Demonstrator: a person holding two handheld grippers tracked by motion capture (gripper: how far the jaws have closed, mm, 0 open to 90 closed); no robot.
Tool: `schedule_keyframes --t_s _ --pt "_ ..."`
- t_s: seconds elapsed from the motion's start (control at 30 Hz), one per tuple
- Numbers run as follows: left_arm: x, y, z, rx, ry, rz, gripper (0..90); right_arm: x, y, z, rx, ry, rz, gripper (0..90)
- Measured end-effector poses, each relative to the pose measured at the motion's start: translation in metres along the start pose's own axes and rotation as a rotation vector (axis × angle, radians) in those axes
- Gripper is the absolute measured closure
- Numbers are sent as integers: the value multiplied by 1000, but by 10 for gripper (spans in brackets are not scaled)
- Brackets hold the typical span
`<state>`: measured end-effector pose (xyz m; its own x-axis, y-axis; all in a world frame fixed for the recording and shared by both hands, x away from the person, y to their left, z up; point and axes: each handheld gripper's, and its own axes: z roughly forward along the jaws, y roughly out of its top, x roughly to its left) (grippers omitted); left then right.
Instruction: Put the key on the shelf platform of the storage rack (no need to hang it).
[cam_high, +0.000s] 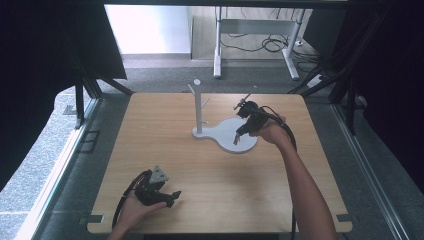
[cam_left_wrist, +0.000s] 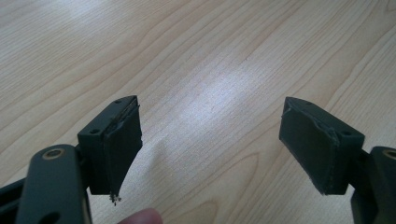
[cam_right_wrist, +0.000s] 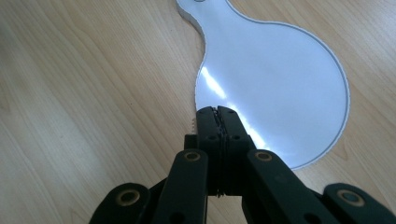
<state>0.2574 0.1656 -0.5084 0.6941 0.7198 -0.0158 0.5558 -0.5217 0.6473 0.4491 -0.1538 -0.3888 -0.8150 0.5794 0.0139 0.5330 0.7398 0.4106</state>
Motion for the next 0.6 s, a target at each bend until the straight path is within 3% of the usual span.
schedule_keyframes --t_s 0.3,0.6 --pt "0 0 0 -4 -1 -1 213 -8 16 11 14 12 17 894" --pt "1 0 -1 -4 -2 1 213 -17 20 18 10 19 41 894"
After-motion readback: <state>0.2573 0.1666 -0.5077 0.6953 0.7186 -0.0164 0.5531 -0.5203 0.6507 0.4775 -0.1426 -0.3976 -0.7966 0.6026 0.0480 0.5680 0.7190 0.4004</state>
